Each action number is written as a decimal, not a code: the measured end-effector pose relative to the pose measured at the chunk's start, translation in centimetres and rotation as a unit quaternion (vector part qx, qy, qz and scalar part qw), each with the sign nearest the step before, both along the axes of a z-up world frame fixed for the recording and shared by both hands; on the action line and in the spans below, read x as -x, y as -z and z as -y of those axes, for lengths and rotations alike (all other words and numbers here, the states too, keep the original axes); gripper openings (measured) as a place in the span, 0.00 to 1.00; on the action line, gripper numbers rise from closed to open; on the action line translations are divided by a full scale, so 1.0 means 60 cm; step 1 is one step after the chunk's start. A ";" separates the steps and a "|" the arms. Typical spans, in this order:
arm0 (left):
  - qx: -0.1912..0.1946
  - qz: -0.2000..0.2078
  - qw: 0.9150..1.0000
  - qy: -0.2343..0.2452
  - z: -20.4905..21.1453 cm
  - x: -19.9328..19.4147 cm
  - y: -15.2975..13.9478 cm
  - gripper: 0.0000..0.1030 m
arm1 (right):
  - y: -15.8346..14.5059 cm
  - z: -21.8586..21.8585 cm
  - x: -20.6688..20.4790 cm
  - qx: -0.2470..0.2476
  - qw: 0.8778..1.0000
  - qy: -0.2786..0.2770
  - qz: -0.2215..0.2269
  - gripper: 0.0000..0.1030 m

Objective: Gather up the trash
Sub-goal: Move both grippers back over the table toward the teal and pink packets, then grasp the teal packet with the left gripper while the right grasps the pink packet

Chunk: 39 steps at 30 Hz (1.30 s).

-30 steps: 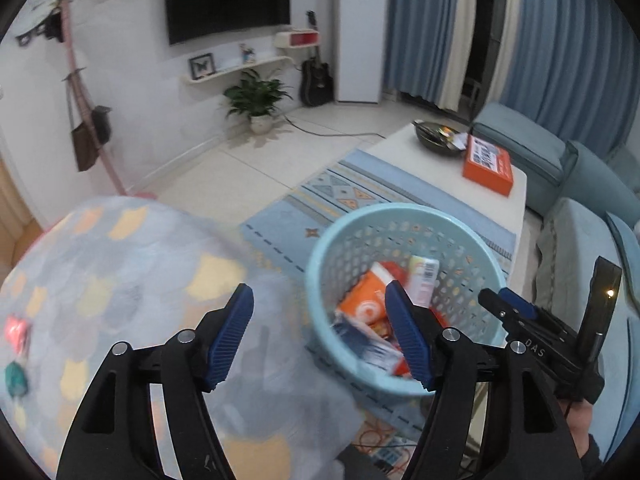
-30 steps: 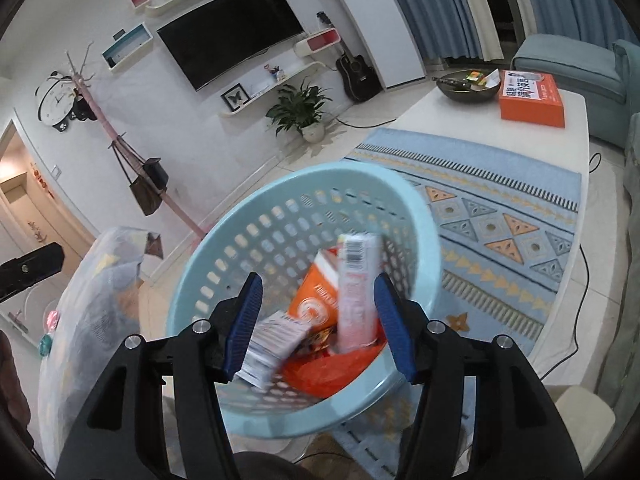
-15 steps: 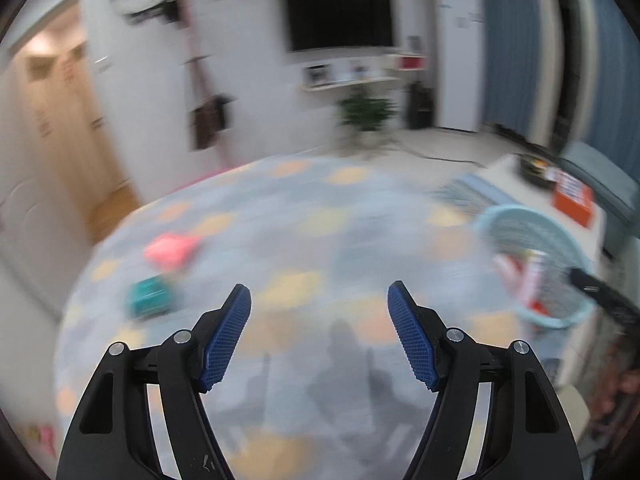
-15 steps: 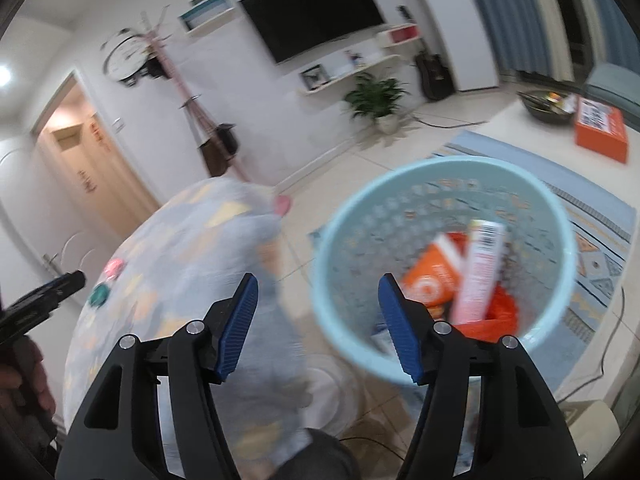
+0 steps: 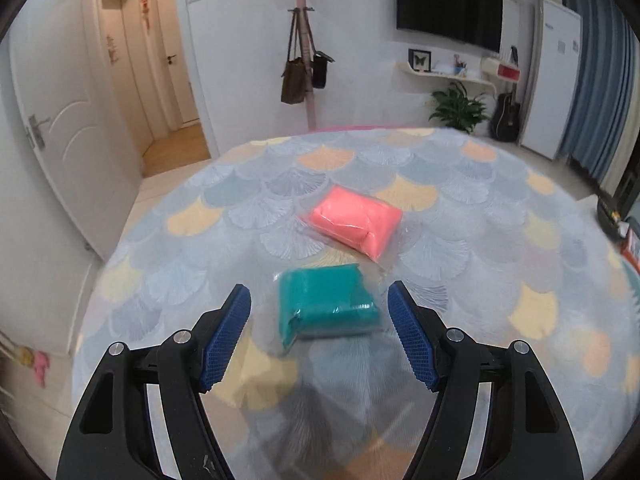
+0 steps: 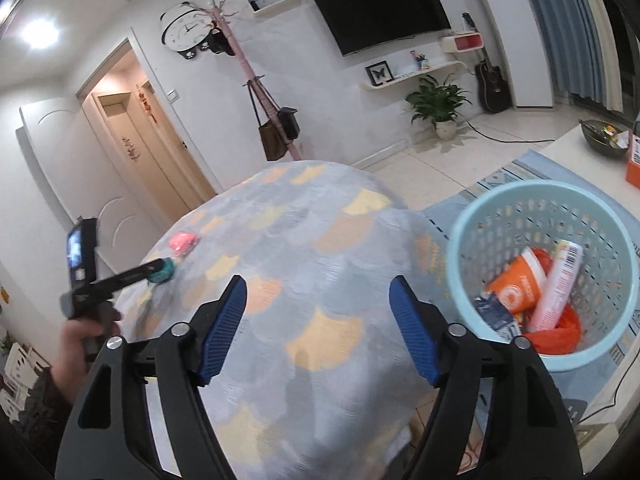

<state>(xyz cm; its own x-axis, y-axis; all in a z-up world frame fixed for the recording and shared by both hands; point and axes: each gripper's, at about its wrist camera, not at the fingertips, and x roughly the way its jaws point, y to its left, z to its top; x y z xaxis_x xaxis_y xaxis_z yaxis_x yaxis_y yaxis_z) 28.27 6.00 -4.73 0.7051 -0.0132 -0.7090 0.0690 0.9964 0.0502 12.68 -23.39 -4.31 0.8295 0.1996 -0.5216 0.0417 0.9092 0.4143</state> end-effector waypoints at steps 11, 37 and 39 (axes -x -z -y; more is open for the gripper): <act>0.065 -0.040 0.997 0.015 -0.069 0.026 0.030 0.45 | -0.070 -0.109 -0.072 0.040 0.997 -0.055 0.030 0.78; 0.171 -0.020 0.985 -0.003 -0.162 0.098 0.054 0.46 | 0.042 -0.510 -0.450 0.298 0.920 -0.234 -0.097 0.76; 0.171 -0.020 0.985 -0.003 -0.164 0.103 0.054 0.46 | 0.040 -0.490 -0.444 0.274 0.929 -0.228 -0.101 0.52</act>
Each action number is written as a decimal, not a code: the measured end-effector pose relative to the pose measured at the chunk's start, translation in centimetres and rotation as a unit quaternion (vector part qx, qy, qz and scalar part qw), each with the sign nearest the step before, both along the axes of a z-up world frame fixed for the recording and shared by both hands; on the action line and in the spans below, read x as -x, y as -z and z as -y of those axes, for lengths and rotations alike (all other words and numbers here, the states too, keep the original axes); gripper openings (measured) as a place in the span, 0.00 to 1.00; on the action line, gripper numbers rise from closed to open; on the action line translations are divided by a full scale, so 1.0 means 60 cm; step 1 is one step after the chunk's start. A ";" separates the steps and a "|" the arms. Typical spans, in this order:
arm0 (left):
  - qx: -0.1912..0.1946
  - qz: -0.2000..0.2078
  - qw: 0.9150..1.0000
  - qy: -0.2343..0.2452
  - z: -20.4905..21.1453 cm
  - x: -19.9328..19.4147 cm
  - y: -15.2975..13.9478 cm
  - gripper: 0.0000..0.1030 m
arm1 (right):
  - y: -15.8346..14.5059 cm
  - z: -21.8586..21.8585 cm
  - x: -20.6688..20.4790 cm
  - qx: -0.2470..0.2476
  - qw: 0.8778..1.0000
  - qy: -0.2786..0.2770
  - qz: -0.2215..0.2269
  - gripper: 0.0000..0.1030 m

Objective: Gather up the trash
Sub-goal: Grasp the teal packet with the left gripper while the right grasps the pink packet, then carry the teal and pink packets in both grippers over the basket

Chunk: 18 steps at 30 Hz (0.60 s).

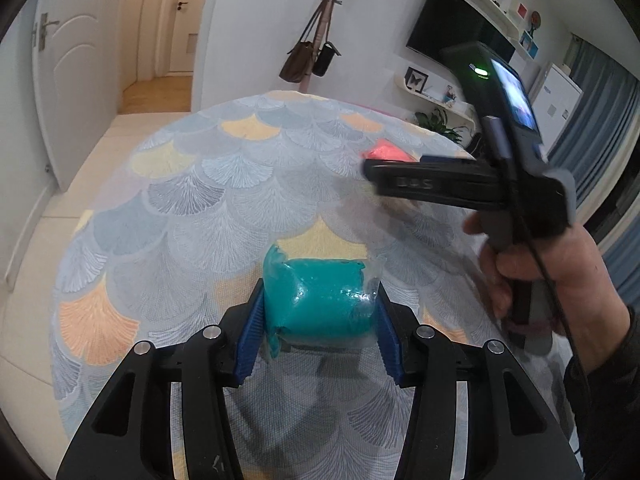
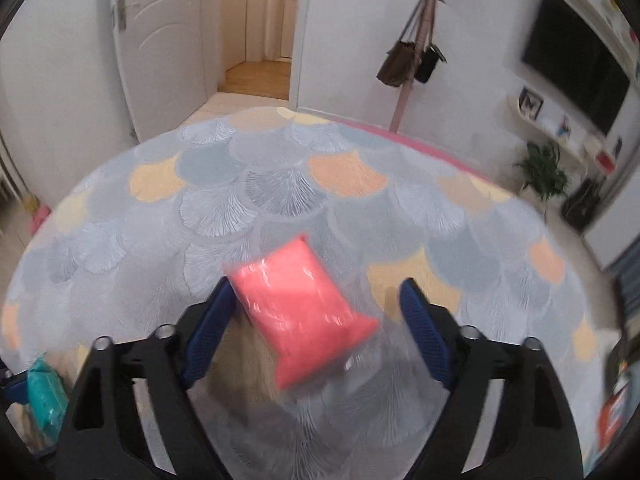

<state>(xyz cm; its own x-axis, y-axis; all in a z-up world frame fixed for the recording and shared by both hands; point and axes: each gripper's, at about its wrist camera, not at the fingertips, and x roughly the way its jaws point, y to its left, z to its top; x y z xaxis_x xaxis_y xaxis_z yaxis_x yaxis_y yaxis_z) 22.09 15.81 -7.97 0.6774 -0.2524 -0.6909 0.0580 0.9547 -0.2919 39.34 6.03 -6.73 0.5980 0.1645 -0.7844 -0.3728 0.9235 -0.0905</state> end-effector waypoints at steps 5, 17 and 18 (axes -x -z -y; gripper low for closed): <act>0.008 0.001 1.000 0.000 -0.006 0.004 0.002 0.46 | -0.022 0.056 0.067 -0.030 0.999 0.032 -0.001 0.34; -0.039 0.036 0.998 -0.032 -0.001 0.077 -0.021 0.47 | -0.059 0.207 0.351 -0.119 0.985 0.099 0.076 0.34; -0.053 0.043 0.997 -0.030 0.009 0.094 -0.025 0.47 | -0.051 0.219 0.368 -0.124 0.984 0.105 0.068 0.34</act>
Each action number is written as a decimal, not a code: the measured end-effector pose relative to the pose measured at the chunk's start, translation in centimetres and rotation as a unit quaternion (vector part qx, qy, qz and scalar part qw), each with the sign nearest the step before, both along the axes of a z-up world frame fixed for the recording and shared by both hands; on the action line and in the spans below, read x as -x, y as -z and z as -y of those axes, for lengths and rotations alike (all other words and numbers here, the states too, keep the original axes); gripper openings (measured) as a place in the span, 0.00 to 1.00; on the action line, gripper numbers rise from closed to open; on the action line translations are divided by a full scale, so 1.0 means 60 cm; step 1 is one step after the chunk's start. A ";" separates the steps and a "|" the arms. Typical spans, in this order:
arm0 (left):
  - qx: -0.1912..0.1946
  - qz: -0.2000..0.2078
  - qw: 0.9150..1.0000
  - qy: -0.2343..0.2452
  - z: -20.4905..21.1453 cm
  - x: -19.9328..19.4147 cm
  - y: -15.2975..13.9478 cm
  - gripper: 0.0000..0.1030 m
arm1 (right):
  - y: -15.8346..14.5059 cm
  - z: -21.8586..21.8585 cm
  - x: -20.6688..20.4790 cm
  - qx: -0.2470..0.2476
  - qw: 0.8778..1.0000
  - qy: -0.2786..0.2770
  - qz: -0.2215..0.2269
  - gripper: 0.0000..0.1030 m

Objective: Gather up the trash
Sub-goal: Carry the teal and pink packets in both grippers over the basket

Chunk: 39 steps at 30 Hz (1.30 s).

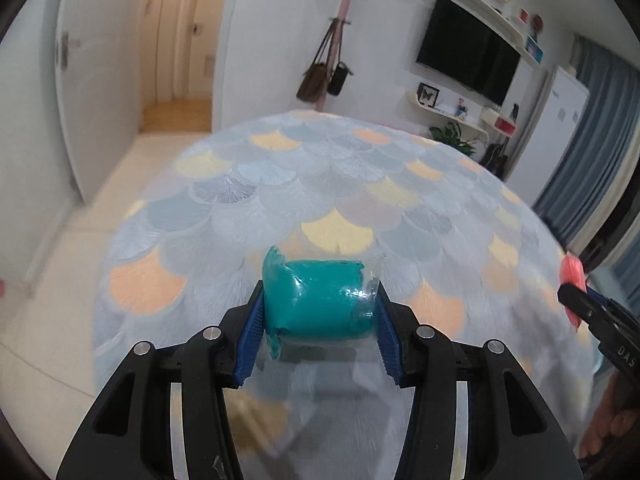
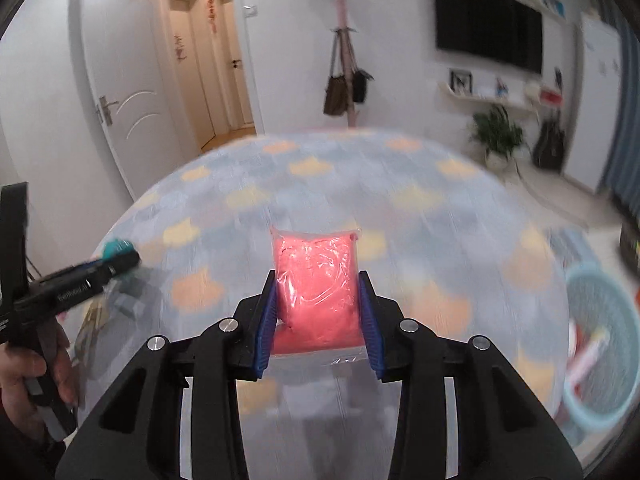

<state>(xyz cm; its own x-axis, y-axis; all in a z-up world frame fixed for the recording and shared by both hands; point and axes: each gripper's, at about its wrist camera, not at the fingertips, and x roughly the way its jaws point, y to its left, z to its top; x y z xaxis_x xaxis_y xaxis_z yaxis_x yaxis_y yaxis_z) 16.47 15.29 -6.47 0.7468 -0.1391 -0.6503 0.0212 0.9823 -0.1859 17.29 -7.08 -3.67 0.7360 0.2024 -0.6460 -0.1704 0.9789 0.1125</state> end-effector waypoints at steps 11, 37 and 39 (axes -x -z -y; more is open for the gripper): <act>-0.090 0.090 0.992 0.004 0.078 0.126 -0.084 0.46 | -0.007 0.065 0.073 -0.049 0.998 0.027 0.021 0.34; -0.114 0.114 0.982 0.096 0.261 0.134 -0.114 0.47 | 0.003 0.204 0.104 -0.084 0.990 0.104 0.044 0.33; -0.112 0.115 0.980 0.114 0.287 0.128 -0.115 0.47 | 0.007 0.220 0.105 -0.087 0.989 0.114 0.044 0.33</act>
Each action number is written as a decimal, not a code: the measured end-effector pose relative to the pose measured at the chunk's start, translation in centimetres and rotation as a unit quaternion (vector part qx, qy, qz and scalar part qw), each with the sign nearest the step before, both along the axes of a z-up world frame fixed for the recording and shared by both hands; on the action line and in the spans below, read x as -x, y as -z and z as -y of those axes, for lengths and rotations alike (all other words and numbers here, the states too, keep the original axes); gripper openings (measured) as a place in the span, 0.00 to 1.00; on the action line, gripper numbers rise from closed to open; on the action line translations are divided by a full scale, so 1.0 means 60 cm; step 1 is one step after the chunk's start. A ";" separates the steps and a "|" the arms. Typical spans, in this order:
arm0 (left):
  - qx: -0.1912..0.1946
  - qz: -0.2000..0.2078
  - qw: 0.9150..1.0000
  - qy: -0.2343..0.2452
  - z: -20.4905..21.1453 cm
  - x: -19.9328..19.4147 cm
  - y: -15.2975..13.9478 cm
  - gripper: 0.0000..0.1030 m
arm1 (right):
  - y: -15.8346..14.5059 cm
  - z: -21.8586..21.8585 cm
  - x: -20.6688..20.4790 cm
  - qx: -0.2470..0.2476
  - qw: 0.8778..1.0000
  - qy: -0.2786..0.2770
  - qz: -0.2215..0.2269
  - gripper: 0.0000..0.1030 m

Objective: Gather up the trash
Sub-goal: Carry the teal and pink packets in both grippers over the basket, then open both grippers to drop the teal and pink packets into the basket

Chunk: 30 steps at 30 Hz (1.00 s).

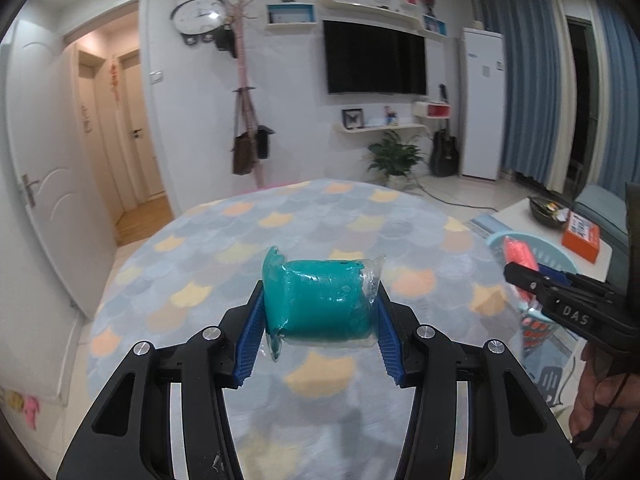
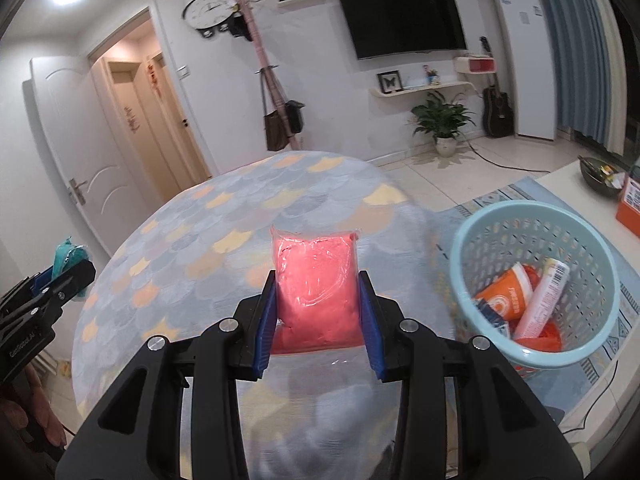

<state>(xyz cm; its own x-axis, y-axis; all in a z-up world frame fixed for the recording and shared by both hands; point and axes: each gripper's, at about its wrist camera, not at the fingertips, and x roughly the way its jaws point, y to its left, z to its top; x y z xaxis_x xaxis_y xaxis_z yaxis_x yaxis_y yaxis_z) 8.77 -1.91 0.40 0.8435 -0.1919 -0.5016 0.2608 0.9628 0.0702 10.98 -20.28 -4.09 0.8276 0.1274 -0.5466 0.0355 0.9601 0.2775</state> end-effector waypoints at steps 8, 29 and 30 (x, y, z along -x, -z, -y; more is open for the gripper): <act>-0.020 0.007 0.996 0.081 0.130 -0.031 -0.006 0.47 | 0.017 0.109 0.014 -0.015 0.998 0.062 0.003 0.33; -0.044 -0.054 0.972 0.226 0.430 -0.150 0.064 0.47 | 0.097 0.361 0.019 -0.011 0.978 0.209 -0.008 0.33; -0.045 -0.058 0.971 0.226 0.435 -0.154 0.068 0.47 | 0.103 0.367 0.017 -0.011 0.977 0.211 -0.011 0.33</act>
